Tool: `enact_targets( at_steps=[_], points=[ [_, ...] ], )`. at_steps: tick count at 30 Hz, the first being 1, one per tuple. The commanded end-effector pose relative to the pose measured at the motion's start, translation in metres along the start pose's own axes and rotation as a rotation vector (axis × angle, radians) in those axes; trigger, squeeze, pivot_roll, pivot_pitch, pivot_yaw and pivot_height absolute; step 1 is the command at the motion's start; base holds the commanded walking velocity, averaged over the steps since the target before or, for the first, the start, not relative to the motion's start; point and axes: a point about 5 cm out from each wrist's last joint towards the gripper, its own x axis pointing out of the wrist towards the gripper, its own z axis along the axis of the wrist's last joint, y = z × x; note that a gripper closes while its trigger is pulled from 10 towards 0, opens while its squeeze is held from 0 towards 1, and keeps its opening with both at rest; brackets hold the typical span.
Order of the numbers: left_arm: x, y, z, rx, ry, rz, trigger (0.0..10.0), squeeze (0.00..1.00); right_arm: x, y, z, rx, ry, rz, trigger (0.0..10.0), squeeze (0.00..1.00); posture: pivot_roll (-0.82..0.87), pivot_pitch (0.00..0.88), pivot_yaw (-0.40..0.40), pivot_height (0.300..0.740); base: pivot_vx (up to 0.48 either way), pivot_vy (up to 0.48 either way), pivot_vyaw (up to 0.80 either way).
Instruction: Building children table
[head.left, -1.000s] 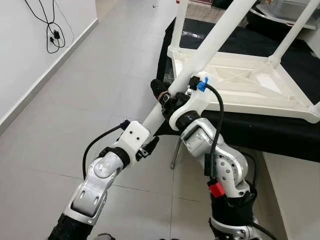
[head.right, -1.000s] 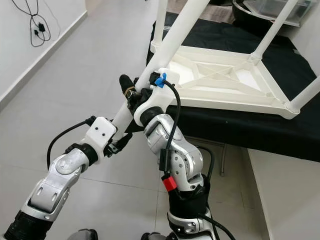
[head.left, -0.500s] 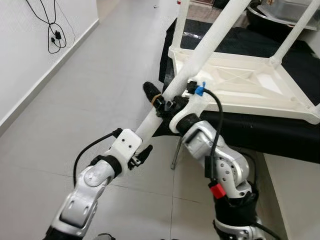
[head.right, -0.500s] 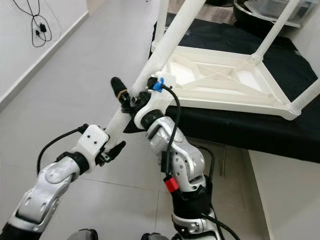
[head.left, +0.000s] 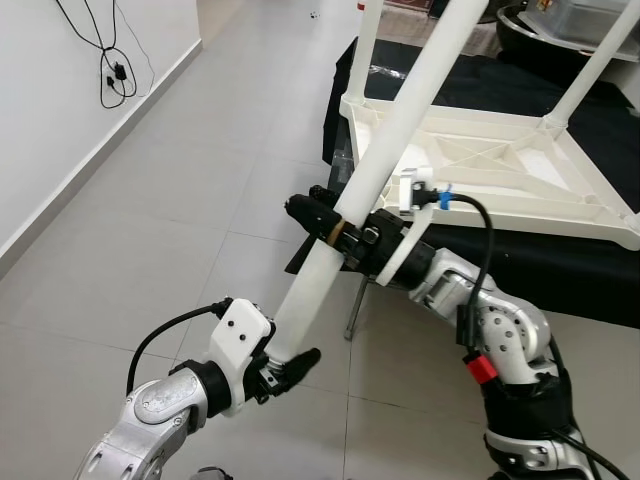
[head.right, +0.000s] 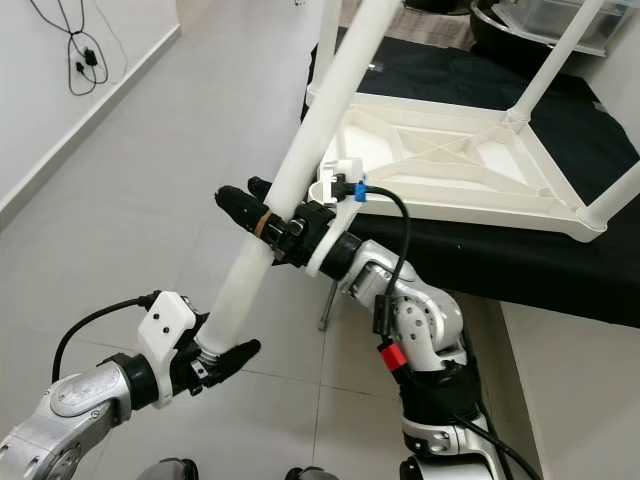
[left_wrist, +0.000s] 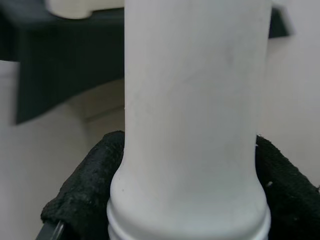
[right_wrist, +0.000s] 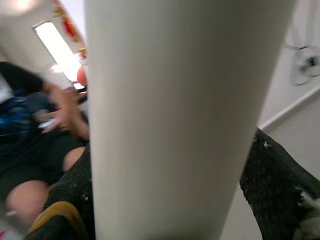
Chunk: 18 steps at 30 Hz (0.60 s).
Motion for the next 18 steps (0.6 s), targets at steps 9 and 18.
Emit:
enact_targets(
  at_steps=[9, 18],
  points=[
    [-0.023, -0.021, 0.000, -0.180, 0.015, -0.141, 10.0, 0.00, -0.011, 0.006, -0.003, 0.040, 0.085, 0.166, 10.0, 0.00, 0.10, 0.147, -0.118, 0.740, 0.000, 0.000, 0.00],
    [-0.034, -0.028, -0.007, -0.181, 0.095, -0.198, 10.0, 0.00, -0.017, 0.017, -0.009, 0.082, 0.180, 0.311, 10.0, 0.00, 0.10, 0.148, -0.122, 0.740, 0.000, 0.000, 0.00]
  ],
)
